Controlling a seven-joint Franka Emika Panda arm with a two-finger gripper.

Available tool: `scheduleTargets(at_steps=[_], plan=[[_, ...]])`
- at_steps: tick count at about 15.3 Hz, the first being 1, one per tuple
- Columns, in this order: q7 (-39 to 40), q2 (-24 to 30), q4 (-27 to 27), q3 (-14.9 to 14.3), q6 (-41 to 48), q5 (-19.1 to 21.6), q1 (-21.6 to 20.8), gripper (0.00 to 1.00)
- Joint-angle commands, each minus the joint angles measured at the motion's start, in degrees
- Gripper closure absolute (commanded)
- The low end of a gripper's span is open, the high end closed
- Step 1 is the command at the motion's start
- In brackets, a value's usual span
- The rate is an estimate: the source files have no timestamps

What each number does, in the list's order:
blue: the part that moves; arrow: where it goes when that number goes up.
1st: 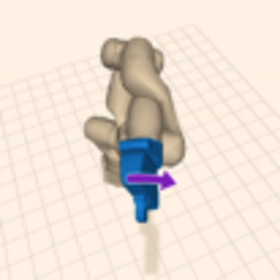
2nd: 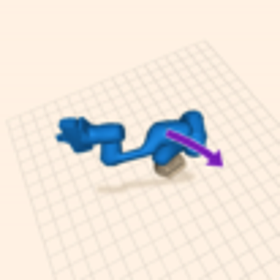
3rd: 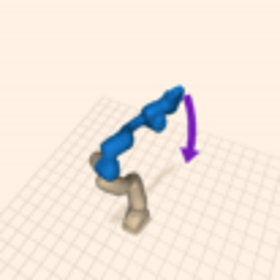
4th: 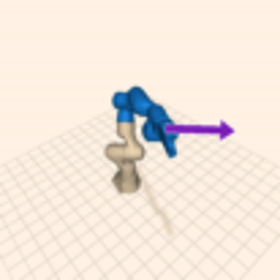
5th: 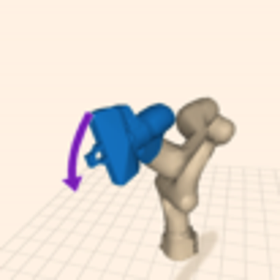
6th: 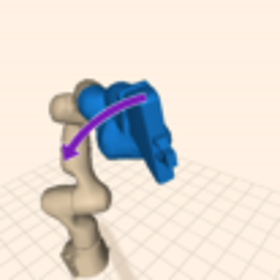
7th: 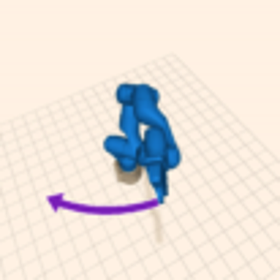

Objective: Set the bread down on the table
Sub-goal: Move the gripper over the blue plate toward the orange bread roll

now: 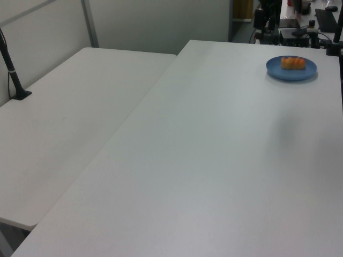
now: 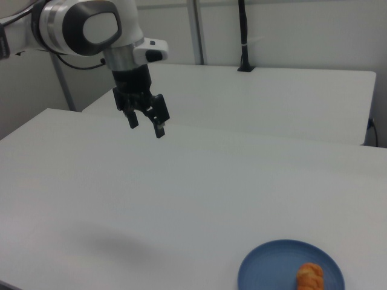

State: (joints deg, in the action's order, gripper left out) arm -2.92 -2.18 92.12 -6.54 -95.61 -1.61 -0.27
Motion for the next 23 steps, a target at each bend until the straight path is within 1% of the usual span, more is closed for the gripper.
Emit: scheduleTargets(at_steps=[1, 2, 5, 7, 8, 10, 11, 16, 19, 21, 23], plan=[[5.3, 1.9, 1.1, -4.4, 0.3, -0.1, -1.1, 0.00], [6.6, 1.8, 1.1, -5.4, 0.0, -0.1, -1.2, 0.00], [12.6, 1.6, 1.3, -10.2, -2.0, -0.1, -1.1, 0.00], [15.7, 1.4, 1.6, -12.9, -3.3, 0.0, -1.1, 0.00], [17.6, 1.2, 1.7, -14.7, -4.2, 0.4, -1.1, 0.00], [20.0, 0.8, 1.9, -17.4, -6.1, 1.7, -1.1, 0.00], [21.3, 0.3, 3.1, -18.8, -7.6, 2.0, -1.1, 0.00], [23.7, -1.1, 8.2, -21.3, -16.8, 2.0, -1.1, 0.00], [26.5, -2.6, 10.3, -22.8, -20.0, 2.0, -1.0, 0.00], [27.0, -4.3, 11.6, -23.7, -23.3, 2.1, -0.9, 0.00], [27.0, -6.9, 12.0, -23.8, -27.1, 2.5, -0.4, 0.00]])
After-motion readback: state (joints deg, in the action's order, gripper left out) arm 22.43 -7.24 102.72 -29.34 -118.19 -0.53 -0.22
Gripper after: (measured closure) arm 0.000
